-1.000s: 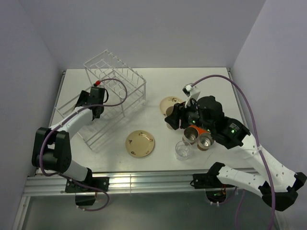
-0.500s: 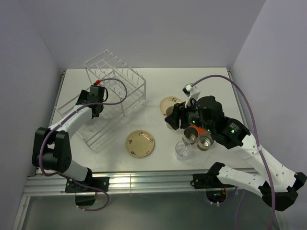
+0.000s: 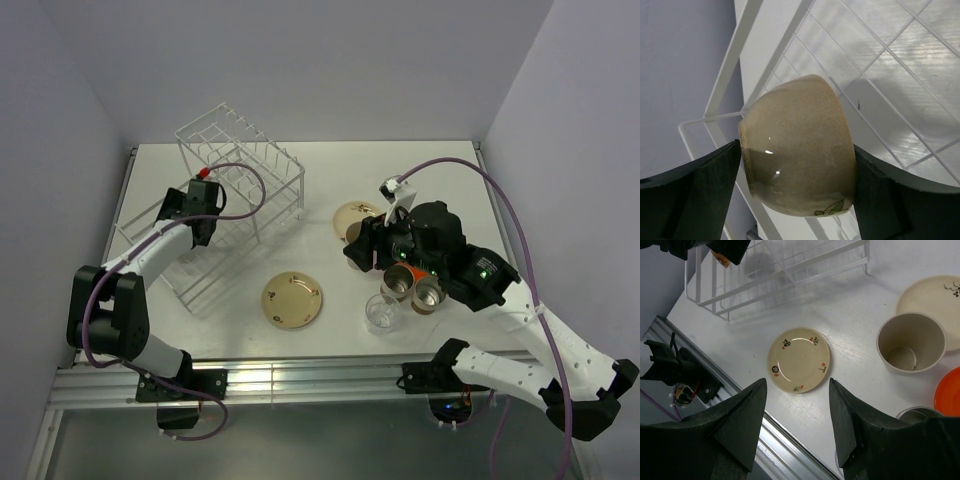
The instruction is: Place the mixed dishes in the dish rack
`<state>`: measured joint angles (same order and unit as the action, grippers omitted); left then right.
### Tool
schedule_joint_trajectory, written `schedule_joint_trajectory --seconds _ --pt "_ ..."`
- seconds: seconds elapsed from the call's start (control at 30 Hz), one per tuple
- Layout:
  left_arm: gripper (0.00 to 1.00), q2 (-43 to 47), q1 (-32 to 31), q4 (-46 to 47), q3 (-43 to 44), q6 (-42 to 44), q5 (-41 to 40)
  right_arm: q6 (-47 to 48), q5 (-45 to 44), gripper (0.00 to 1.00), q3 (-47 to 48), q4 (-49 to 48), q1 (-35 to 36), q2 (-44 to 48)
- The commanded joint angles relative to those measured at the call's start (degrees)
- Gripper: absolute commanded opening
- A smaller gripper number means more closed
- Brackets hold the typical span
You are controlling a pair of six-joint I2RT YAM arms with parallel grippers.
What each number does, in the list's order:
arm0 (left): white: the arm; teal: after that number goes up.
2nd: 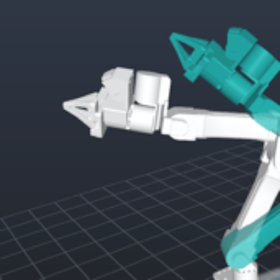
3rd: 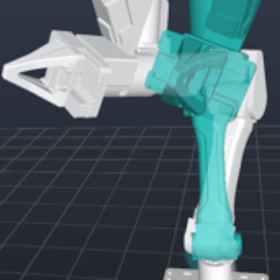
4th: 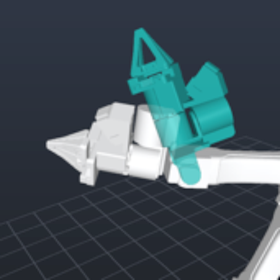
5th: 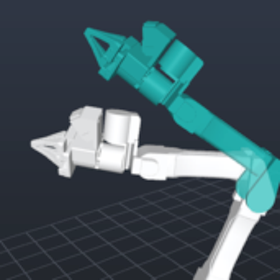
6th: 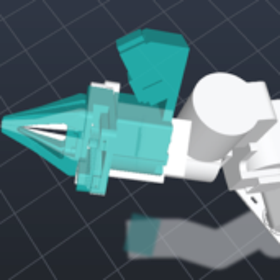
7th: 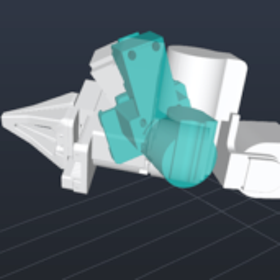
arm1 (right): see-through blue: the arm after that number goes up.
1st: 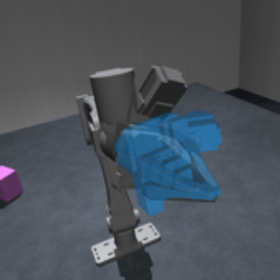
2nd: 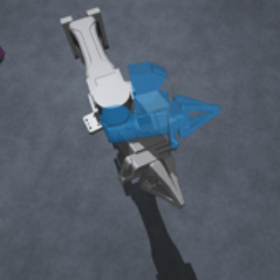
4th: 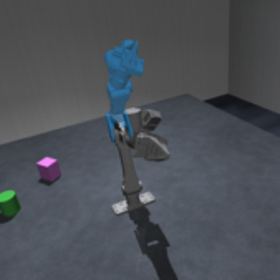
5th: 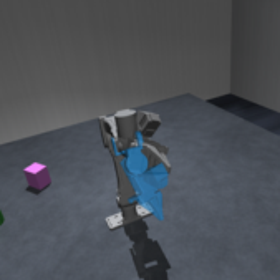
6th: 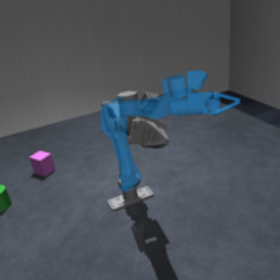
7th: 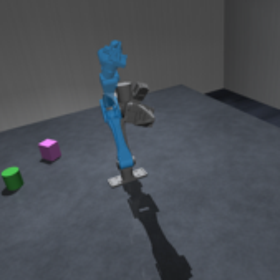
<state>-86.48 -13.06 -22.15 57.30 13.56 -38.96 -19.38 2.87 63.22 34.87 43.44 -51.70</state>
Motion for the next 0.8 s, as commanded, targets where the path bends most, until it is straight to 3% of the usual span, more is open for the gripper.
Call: schedule_joint_trajectory --seconds 0.0,0.2,0.5,0.77 --pt "0.9 1.3 -0.1 1.8 -0.7 -2.3 1.8 1.2 0.1 0.6 -0.1 -2.8 -0.4 0.7" --pt "0.98 1.8 -0.9 3.3 -2.7 -3.0 0.3 1.2 0.6 0.6 -0.5 -3.2 -0.4 0.7" --pt "0.99 3.2 -3.1 0.5 -2.1 -5.3 0.3 1.2 0.7 0.6 -0.8 -3.7 -0.4 0.3" --pt "0.99 6.5 -3.6 -3.0 -2.1 -7.6 5.5 1.1 0.9 0.6 -1.0 -3.8 -0.4 0.3"
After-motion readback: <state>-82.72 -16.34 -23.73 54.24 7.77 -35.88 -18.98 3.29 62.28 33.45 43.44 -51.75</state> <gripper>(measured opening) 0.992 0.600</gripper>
